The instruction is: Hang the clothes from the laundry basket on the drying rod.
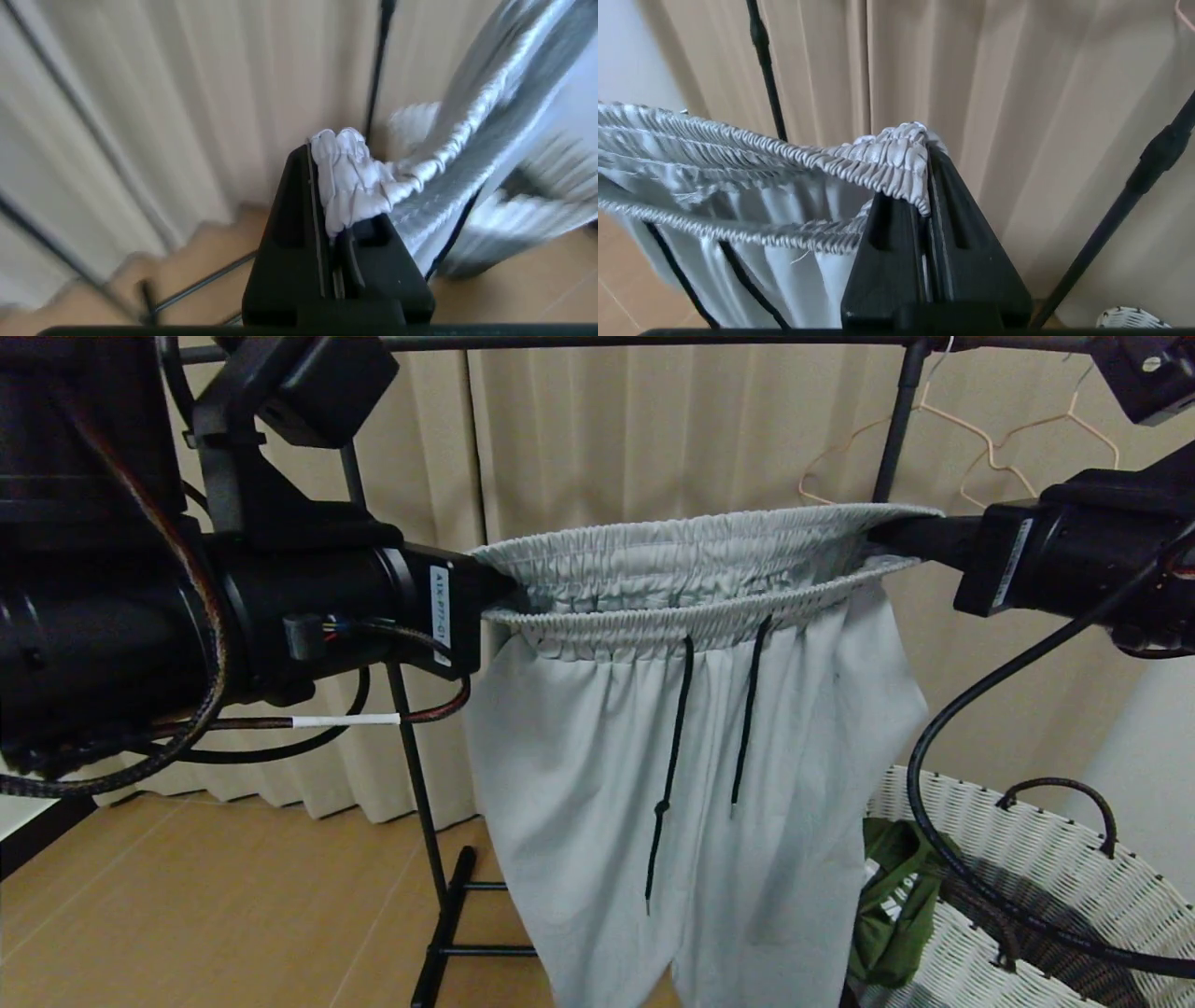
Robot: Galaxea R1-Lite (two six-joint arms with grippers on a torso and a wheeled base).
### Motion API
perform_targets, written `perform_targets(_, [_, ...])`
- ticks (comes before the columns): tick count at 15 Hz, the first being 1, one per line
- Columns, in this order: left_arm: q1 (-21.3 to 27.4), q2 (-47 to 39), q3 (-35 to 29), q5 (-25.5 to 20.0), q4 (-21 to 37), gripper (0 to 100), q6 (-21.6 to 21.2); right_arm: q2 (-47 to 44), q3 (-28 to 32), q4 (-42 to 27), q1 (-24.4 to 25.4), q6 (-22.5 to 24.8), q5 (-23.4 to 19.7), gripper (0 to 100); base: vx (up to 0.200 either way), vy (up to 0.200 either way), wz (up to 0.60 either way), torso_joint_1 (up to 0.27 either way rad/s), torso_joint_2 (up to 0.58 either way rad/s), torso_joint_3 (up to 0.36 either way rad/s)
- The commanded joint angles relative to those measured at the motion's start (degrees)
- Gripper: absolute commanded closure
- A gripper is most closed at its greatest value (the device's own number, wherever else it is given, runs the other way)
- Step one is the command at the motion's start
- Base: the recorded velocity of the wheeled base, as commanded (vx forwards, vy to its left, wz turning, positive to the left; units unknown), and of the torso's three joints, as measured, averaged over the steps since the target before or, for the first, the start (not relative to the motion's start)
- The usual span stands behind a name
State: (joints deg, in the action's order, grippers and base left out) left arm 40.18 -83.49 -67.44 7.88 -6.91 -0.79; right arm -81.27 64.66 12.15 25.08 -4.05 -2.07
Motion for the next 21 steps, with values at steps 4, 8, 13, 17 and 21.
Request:
perform_targets(4, [1.13, 0.44, -0.24, 0.21, -2.4, 100, 1.14, 0.15, 0.91, 1.82, -0.12, 0.0, -0.21, 100, 0.0, 0.0, 0.0, 0.0, 0.0, 0.0])
perform_targets(8, [1.04, 0.0, -1.56, 1.88, -2.49, 100, 1.14, 0.5, 1.0, 1.21, -0.29, 0.0, -0.12, 100, 0.0, 0.0, 0.0, 0.0, 0.0, 0.0])
perform_targets(13, [0.6, -5.89, -7.18, 5.13, -2.4, 100, 1.06, 6.57, 1.08, -6.35, -0.29, 0.0, -0.65, 100, 0.0, 0.0, 0.0, 0.0, 0.0, 0.0])
perform_targets(17, [-2.12, -14.24, -12.37, 7.15, -2.49, 100, -0.53, 13.69, -2.26, -14.61, -0.29, 4.14, -2.5, 100, 0.0, 0.0, 0.0, 0.0, 0.0, 0.0])
perform_targets(21, [-3.62, -18.81, -16.59, 7.42, -2.49, 100, -0.53, 17.11, -5.86, -14.7, 0.41, 4.84, -12.25, 100, 0.0, 0.0, 0.0, 0.0, 0.0, 0.0])
